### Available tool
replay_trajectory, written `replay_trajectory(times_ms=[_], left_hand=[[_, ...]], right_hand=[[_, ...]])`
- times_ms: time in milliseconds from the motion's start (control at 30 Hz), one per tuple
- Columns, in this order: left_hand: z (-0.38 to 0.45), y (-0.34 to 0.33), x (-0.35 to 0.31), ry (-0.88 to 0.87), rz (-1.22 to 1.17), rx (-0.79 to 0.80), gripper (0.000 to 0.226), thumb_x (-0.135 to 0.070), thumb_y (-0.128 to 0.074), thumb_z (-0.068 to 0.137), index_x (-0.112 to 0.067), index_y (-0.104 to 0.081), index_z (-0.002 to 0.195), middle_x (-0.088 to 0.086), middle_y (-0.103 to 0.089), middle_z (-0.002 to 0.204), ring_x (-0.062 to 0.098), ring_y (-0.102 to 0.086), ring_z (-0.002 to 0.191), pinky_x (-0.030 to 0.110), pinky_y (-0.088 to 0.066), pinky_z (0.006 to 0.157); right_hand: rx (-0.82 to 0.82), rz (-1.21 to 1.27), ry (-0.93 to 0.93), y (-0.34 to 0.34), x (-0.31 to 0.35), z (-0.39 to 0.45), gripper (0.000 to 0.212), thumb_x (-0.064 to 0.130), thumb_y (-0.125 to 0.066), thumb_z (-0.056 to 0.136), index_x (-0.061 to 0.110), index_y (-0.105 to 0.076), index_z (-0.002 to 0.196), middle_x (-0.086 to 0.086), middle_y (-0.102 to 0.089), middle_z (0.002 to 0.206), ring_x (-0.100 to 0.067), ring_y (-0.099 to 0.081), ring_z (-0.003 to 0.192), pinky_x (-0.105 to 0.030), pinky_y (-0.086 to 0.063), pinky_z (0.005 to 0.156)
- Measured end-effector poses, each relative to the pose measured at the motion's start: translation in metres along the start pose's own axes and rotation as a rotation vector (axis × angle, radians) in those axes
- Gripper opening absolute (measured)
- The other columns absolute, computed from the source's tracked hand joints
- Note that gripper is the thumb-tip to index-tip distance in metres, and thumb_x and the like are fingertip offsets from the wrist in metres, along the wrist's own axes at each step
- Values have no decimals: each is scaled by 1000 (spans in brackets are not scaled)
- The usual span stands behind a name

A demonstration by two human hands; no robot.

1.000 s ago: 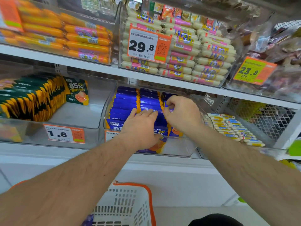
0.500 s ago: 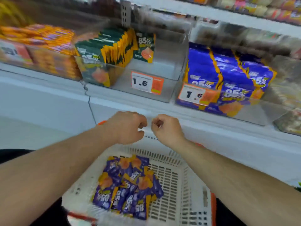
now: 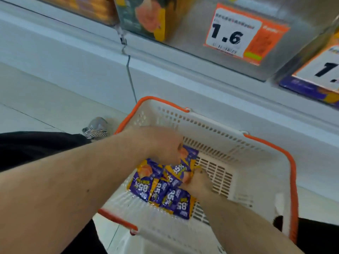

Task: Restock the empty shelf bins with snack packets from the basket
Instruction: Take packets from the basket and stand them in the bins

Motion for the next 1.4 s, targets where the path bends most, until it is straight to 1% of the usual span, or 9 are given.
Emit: replay_trajectory(times_ms=[133,300,433,700,800,933,1067,1200,1400], left_hand=[[5,-9,9,40,-8,54,38,-38,-52,96,-12,-56,123,8,-60,126,26,-59,114,41,-49,96],[5,-7,6,39,-28,55,40,-35,-50,96,-11,-57,127,9,-63,120,25,-61,100,39,-50,91],[6,-1,-2,25,-40,52,41,-35,-51,95,-11,-58,127,5,-65,117,24,-62,105,39,-51,94],[8,4,-30,31,-96,-31,45,-56,-48,94,-13,-52,108,7,-54,109,22,-54,95,33,-44,88],[-6,10,-57,-26,-369,-100,62,-58,-52,92,-19,-46,139,-1,-53,138,19,-55,118,34,-42,102],[-15,42,-106,-254,-894,-397,24,-34,-72,82,-36,-67,106,-12,-72,108,9,-66,103,43,-49,100],[-18,66,-144,-295,-1026,-657,27,-35,-69,64,-31,-70,90,0,-75,93,23,-70,91,48,-55,86],[-18,85,-191,-348,-808,-734,22,-10,-69,83,-30,-60,83,-6,-68,77,13,-64,72,15,-45,61],[-34,137,-270,-546,-614,-846,30,-18,-70,85,-24,-65,114,-6,-68,97,16,-62,88,26,-49,72]], right_hand=[[-39,-32,-76,3,5,5,87,66,-83,49,20,-50,114,-3,-56,113,-27,-58,108,-36,-48,86],[143,206,-28,2,8,10,26,27,-75,78,18,-50,81,0,-60,82,-15,-59,71,-28,-47,59],[205,213,18,46,11,-7,30,21,-61,91,16,-44,66,1,-47,64,-11,-41,54,-22,-34,46],[195,664,180,198,1,-93,17,8,-67,90,19,-65,104,-3,-72,97,-17,-70,82,-22,-52,59],[201,886,236,239,-3,-129,20,0,-62,92,15,-65,104,-4,-69,95,-16,-66,80,-27,-55,71],[159,914,286,276,-18,-163,31,-1,-61,91,9,-63,120,-12,-70,113,-29,-65,104,-45,-48,99],[-170,795,243,326,-48,-190,24,8,-78,78,11,-69,100,-14,-72,107,-31,-67,105,-50,-49,101],[-848,271,294,407,-68,-252,61,34,-83,60,21,-62,116,1,-62,117,-21,-58,110,-38,-48,93],[-957,-27,313,454,-82,-297,40,27,-70,87,22,-54,122,0,-59,121,-22,-55,111,-36,-46,88]])
Point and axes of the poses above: each hand's wrist, its own z-axis towards the middle knuckle, its own y-axis out of the back of the hand, x = y × z, the point moved 9 cm from there along z, towards the middle knuckle
